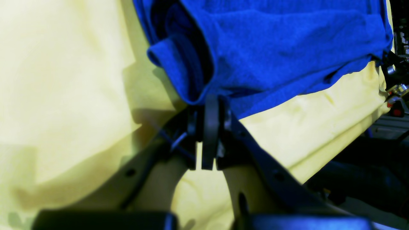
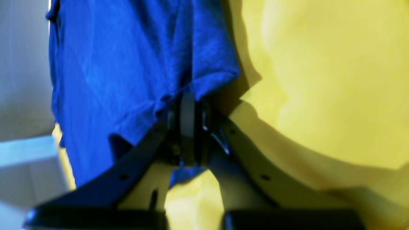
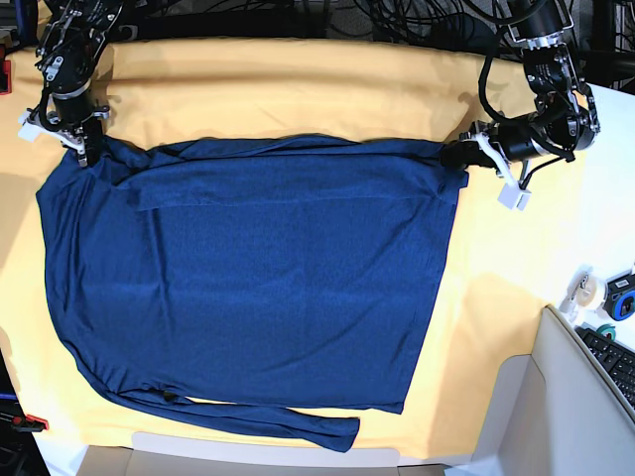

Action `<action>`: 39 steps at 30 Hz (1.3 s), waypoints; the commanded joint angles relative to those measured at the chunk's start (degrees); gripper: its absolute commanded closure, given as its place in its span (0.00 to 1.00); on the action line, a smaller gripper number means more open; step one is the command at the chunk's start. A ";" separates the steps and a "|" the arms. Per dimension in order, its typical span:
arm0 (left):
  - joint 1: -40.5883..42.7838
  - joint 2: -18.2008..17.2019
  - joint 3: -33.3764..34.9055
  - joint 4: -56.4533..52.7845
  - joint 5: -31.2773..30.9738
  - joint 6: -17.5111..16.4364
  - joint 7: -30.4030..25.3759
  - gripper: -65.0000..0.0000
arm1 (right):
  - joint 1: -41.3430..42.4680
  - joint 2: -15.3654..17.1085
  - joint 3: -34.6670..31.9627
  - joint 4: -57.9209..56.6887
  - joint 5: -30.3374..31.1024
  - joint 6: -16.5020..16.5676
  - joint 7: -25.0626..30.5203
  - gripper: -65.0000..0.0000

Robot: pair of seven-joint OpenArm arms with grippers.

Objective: Fold the T-shirt properly
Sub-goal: 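Pull the folded edge away from the shirt body with both grippers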

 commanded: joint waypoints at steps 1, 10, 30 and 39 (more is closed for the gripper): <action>-0.36 -0.89 -0.50 0.77 -1.24 -0.29 -0.36 1.00 | -0.39 -0.19 -0.52 1.01 1.90 -0.41 -2.62 1.00; 2.10 -2.21 -0.76 1.21 -1.41 -0.37 -0.36 1.00 | -3.38 5.52 -0.52 4.97 1.90 -0.59 -2.27 1.00; 2.28 -3.70 -5.24 8.77 -1.59 -0.46 -0.36 1.00 | -5.13 9.83 -0.52 11.74 1.90 -0.67 -2.62 1.00; -0.62 -3.96 -4.72 8.94 -1.24 -0.46 -0.36 1.00 | -0.12 10.45 -1.05 12.35 -6.63 -0.67 -2.62 1.00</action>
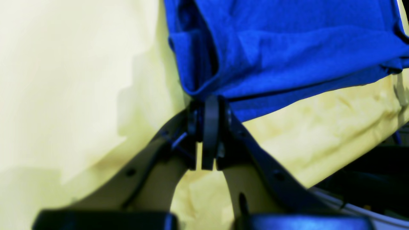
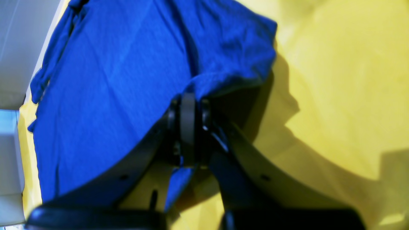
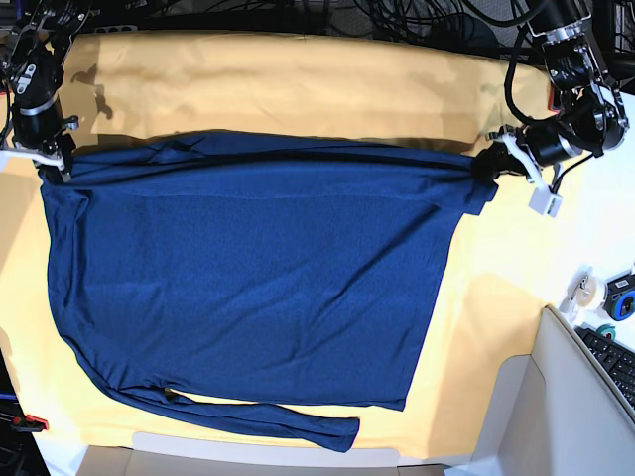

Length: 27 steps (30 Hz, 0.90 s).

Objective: Fold the T-shirt properly
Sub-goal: 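Pull the folded edge away from the shirt body with both grippers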

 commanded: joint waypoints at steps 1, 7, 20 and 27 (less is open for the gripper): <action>-2.44 -0.90 -0.08 0.92 -1.11 -0.09 -0.90 1.00 | 1.63 0.78 -0.31 0.85 -0.45 0.73 1.36 1.00; -9.74 -0.73 4.93 -5.94 -1.02 -0.09 -0.90 1.00 | 9.19 -0.18 -2.68 -1.87 -6.87 0.73 1.36 1.00; -22.13 -0.55 5.46 -16.84 -1.02 0.00 -2.27 1.00 | 21.06 -0.45 -6.64 -15.06 -11.62 0.73 1.80 1.00; -23.28 -2.22 5.46 -23.87 -0.93 0.26 -6.84 1.00 | 22.11 -0.45 -2.60 -18.05 -11.62 0.73 1.80 1.00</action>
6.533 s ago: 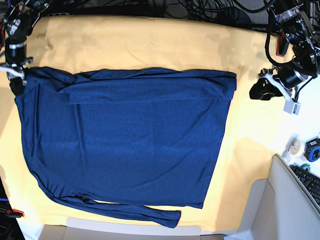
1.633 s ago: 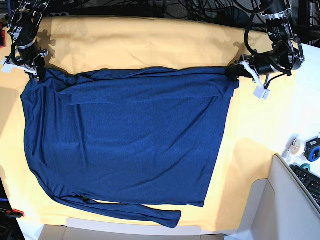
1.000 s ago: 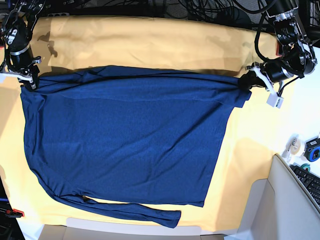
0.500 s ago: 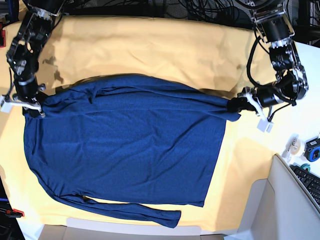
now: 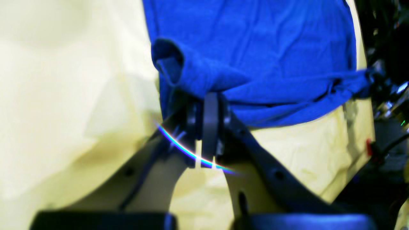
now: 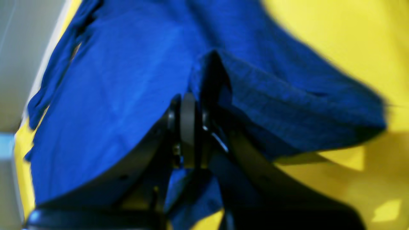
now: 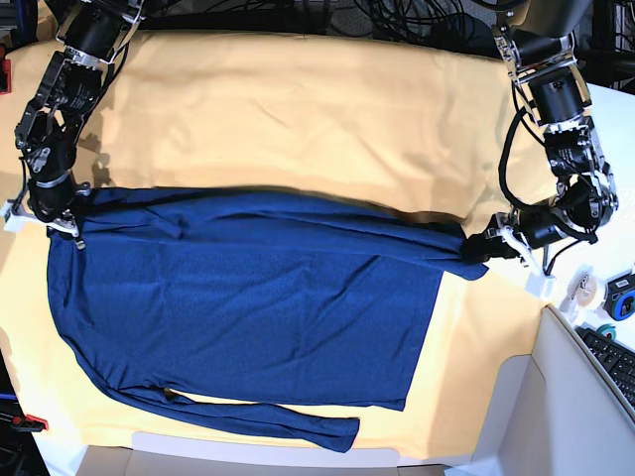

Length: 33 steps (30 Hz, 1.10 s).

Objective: Fold the T-shirt properly
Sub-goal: 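Pull the folded edge away from the shirt body with both grippers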

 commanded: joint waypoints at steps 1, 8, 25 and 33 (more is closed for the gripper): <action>-1.29 -1.90 -0.05 0.13 -1.21 -0.09 -2.12 1.00 | 1.29 1.02 1.17 0.53 0.27 0.66 1.38 1.00; -1.29 -2.34 -0.14 -4.45 -1.21 -0.09 -3.79 1.00 | 1.46 1.37 2.22 -0.97 0.19 0.66 1.38 1.00; 0.29 -2.16 0.39 -0.67 -0.95 0.00 -3.97 1.00 | 2.43 1.28 2.05 -3.60 0.19 0.66 1.38 0.99; 0.29 -2.07 0.30 -0.67 8.11 0.00 -3.88 0.82 | 1.99 0.93 1.96 -3.87 0.54 0.66 0.94 0.58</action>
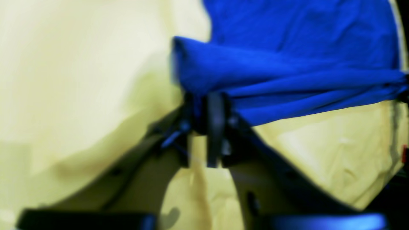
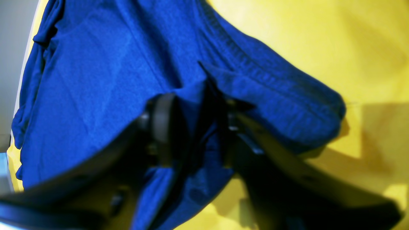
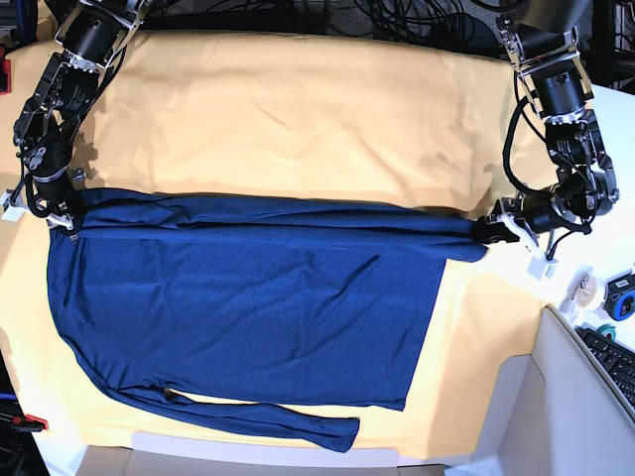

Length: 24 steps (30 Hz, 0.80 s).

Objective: Fold the T-shirt properly
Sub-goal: 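Pull the folded edge away from the shirt body with both grippers, then hold the edge and adjust the left gripper's grip on the fabric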

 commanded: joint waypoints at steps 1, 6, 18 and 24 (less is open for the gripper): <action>-1.37 -0.81 -0.22 0.86 -1.38 -0.09 -0.38 0.75 | 0.92 0.95 0.08 0.99 0.47 0.55 1.01 0.53; -1.37 -0.81 -0.57 0.86 -1.47 -0.18 -0.03 0.54 | 1.27 1.22 0.17 2.39 0.56 0.55 1.01 0.39; -0.22 -0.81 -0.66 1.13 -1.47 -0.18 0.06 0.57 | -4.09 -1.07 0.34 19.01 2.85 0.90 1.27 0.39; 0.04 -0.81 -0.66 1.13 -1.47 -0.18 -0.03 0.57 | -10.95 -8.37 6.59 21.73 8.03 0.90 1.45 0.39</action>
